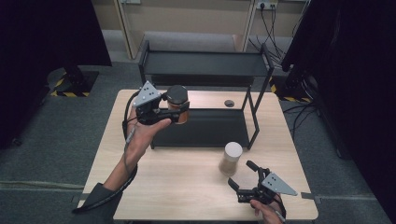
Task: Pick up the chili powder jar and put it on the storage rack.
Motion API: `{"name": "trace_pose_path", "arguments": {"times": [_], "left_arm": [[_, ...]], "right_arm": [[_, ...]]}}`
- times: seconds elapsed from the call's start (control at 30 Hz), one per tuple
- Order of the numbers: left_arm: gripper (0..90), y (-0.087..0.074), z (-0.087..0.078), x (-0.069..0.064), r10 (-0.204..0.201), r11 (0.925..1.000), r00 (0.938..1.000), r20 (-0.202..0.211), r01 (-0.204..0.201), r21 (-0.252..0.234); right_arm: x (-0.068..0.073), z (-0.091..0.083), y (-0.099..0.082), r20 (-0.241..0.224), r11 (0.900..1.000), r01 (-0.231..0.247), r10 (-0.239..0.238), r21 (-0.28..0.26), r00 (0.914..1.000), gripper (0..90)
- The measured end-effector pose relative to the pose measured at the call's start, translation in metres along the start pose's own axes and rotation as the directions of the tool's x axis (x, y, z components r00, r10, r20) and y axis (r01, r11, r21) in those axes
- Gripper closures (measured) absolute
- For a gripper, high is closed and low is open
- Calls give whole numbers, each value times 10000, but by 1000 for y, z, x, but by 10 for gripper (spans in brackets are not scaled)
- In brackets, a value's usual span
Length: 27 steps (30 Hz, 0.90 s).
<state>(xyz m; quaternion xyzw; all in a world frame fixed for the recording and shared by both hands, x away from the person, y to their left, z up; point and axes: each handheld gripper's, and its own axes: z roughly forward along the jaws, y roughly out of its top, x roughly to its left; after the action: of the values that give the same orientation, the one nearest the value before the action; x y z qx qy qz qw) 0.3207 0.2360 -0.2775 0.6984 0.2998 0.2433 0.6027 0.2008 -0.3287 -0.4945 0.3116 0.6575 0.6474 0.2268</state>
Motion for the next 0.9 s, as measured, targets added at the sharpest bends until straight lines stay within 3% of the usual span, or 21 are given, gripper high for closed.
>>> {"name": "trace_pose_path", "arguments": {"times": [0.4,0.53,0.9], "left_arm": [[317,32,3,0,129,9999,9998,-121,-129,41],[317,43,5,0,2,10000,10000,-69,-2,18],[317,67,12,2,-41,10000,9991,-422,43,52]], "right_arm": [[0,0,0,-10,10000,-6,6,-5,10000,6],[0,-1,0,-16,10000,-13,13,-12,10000,6],[0,-1,0,-37,10000,-34,34,-31,10000,6]]}}
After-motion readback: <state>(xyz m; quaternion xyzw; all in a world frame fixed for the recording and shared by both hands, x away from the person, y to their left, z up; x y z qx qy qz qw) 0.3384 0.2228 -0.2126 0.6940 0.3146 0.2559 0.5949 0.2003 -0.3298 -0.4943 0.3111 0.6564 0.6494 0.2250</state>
